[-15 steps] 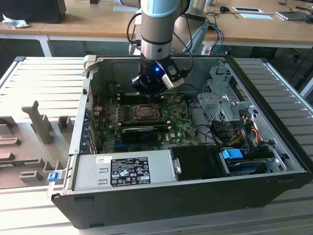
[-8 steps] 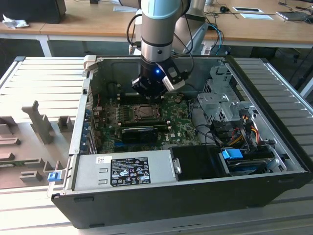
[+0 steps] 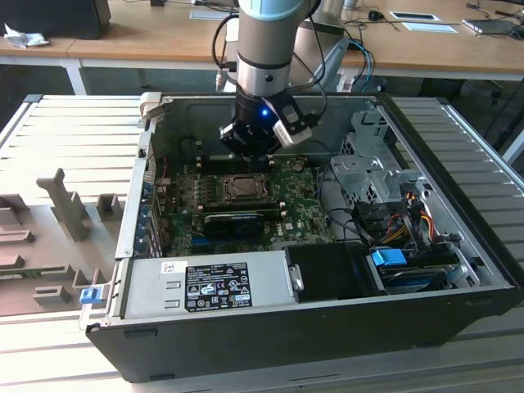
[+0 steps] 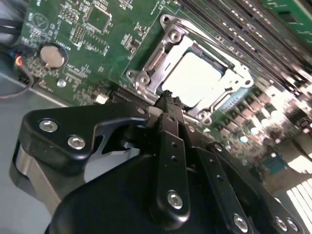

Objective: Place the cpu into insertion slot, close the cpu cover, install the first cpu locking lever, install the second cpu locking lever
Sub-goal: 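Install the second cpu locking lever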

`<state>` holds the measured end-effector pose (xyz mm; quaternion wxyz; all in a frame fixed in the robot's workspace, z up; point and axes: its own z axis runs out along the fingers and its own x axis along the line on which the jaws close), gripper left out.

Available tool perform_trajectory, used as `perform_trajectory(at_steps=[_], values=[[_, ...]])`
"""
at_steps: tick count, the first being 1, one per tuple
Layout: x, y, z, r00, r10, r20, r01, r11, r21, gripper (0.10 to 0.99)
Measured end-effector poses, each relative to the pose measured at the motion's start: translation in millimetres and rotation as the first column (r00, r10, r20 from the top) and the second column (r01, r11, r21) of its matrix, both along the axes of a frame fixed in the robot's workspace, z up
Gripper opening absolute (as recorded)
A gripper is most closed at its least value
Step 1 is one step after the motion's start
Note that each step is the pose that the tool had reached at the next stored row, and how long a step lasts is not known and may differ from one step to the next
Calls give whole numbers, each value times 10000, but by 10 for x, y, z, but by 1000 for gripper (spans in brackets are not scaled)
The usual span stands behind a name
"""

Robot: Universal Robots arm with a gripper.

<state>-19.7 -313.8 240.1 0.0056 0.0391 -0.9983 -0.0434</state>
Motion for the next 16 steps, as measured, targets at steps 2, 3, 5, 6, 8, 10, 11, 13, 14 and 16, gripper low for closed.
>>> perform_trajectory(at_steps=[2,3,5,6,8,10,11,13,14,16], values=[[1,-4,65,10000,3,-27,-3,10000,0,106],[1,-24,68,10000,1,-35,-1,10000,2,106],[0,-110,69,10000,0,-39,0,10000,-1,106],[1,-167,68,10000,2,-38,-2,10000,0,106],[0,-327,52,10000,1,-37,-1,10000,0,106],[1,-439,-9,10000,3,-32,-3,10000,12,106],[0,-465,-41,10000,37,-35,-37,10000,29,106],[-6,-540,-66,10000,75,-34,-75,9999,136,106],[-24,-564,-67,10000,84,-35,-84,9998,161,106],[-56,-591,-69,9999,98,-33,-97,9998,189,106]])
